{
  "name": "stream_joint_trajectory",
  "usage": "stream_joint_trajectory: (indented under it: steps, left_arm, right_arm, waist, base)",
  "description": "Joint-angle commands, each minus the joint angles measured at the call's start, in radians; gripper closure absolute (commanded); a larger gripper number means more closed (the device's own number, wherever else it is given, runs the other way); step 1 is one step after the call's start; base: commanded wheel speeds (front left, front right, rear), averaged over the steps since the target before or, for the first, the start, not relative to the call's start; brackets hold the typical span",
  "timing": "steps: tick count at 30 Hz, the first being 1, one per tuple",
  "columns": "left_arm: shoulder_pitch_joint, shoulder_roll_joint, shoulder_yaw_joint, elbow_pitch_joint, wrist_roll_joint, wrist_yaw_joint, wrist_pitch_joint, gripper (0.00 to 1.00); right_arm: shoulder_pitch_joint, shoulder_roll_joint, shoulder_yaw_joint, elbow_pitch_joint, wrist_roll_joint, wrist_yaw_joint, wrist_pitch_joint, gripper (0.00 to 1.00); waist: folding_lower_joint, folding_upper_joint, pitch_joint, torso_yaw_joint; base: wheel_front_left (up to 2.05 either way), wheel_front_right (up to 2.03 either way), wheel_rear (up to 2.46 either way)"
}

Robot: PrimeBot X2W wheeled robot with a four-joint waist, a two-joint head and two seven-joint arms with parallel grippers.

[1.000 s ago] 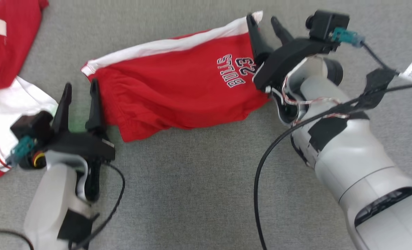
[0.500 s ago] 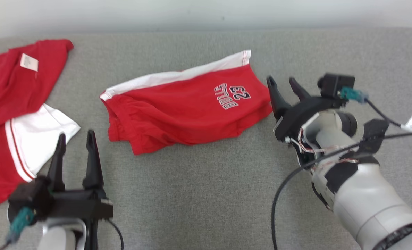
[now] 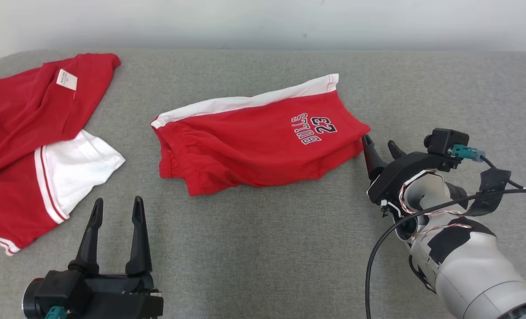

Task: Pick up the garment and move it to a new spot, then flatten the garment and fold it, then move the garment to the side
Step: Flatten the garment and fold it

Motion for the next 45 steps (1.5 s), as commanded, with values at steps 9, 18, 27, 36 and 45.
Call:
stream_joint_trajectory:
  steps: [9, 18, 27, 36, 45]
  left_arm:
    - [-0.026, 0.0, -0.04, -0.006, -0.025, 0.024, -0.004, 0.0]
    - [-0.035, 0.0, -0.051, 0.004, -0.036, 0.037, -0.004, 0.0]
    - [-0.026, 0.0, -0.056, 0.023, -0.046, 0.044, -0.004, 0.0]
    - [0.022, 0.0, -0.043, 0.038, -0.054, 0.037, -0.004, 0.0]
    - [0.068, 0.0, -0.049, 0.055, -0.055, 0.036, -0.004, 0.0]
  right_arm:
    - [-0.052, 0.016, -0.008, 0.071, 0.021, -0.001, -0.001, 0.0]
    - [-0.074, 0.039, 0.015, 0.143, 0.0, -0.001, 0.048, 0.0]
    - [-0.079, 0.04, 0.026, 0.16, -0.02, -0.001, 0.028, 1.0]
    - [0.01, 0.017, 0.074, 0.059, -0.032, -0.001, -0.021, 1.0]
    - [0.179, -0.049, 0.128, -0.128, -0.003, -0.001, -0.037, 1.0]
  waist:
    - [0.0, 0.0001, 0.045, 0.054]
    - [0.0, 0.0001, 0.057, 0.077]
    - [0.0, 0.0001, 0.034, 0.08]
    - [0.0, 0.0001, -0.037, 0.039]
    - [0.0, 0.0001, -0.11, -0.008]
  base:
    - [0.0, 0.0, 0.0]
    - [0.0, 0.0, 0.0]
    - [0.0, 0.0, 0.0]
    - [0.0, 0.0, 0.0]
    - [0.0, 0.0, 0.0]
